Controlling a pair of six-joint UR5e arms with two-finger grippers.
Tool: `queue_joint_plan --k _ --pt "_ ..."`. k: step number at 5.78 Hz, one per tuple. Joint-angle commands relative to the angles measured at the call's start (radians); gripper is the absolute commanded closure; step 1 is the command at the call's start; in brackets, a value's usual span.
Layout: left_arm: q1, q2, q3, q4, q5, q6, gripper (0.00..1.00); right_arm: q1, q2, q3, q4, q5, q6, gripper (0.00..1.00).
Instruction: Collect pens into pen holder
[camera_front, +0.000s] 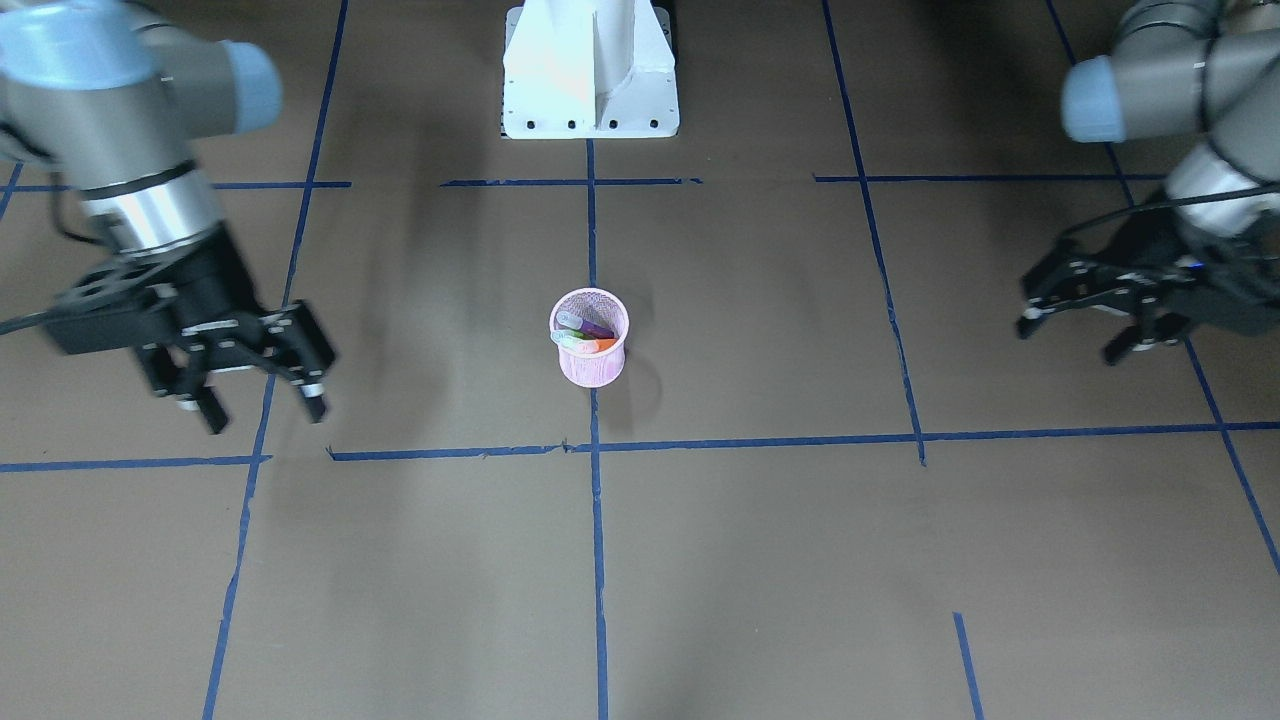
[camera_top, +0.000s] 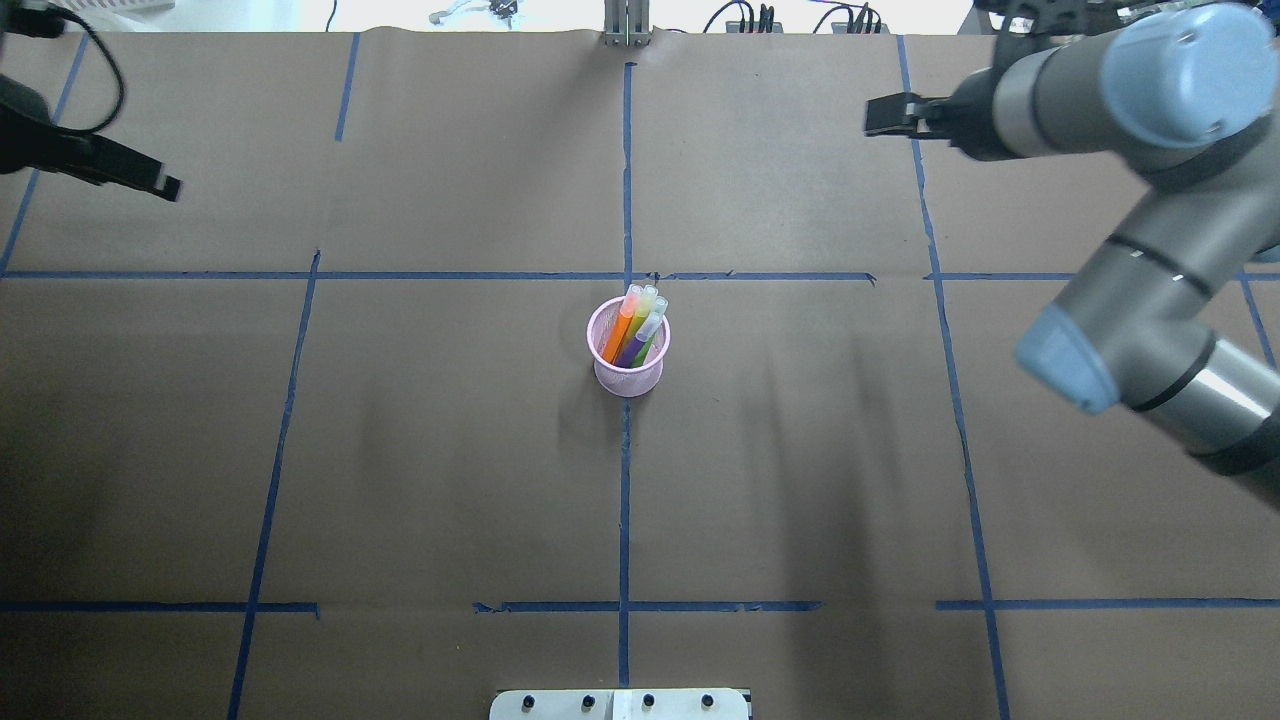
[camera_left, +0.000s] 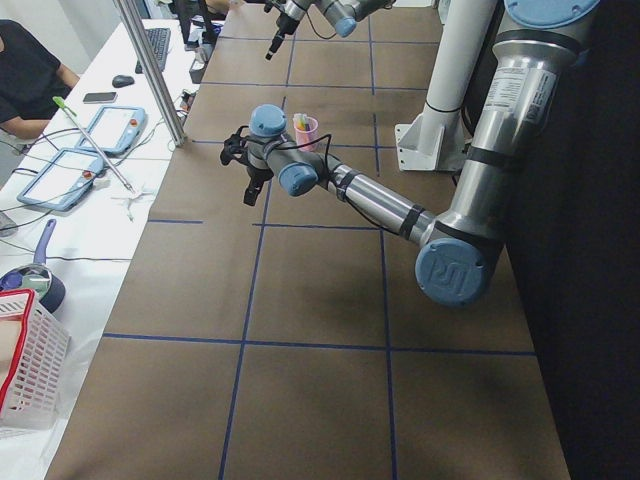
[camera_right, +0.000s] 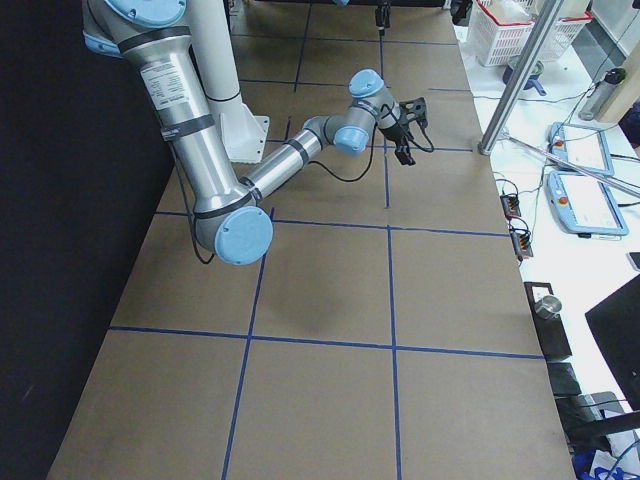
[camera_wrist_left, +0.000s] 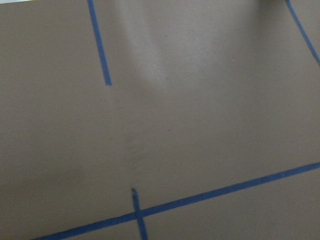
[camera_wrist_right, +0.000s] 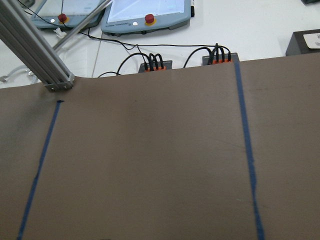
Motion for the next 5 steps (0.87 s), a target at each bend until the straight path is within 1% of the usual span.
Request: queue_joint_plan --k 1,2,3,4,5 --pt "-0.157 0.028 -0.024 0.195 -0.053 0.260 0.00 0.193 -0.154 -0.010 -0.015 0.240 -0.259 0.00" --pt "-0.235 0.029 -0.040 0.349 -0.051 0.449 0.00 0.264 -0.202 -0.010 -0.135 0.320 -0.449 0.00" --pt "-0.283 0.048 -0.034 0.435 -0.048 0.554 0.00 0.338 -0.231 -0.012 -0.279 0.353 -0.674 0.00" --pt "-0.312 0.084 -0.017 0.450 -0.050 0.623 0.00 0.399 -0.248 -0.018 -0.391 0.405 -0.829 0.00" --pt "-0.331 0.118 -0.012 0.512 -0.053 0.639 0.00 0.465 -0.288 -0.031 -0.438 0.471 -0.987 0.00"
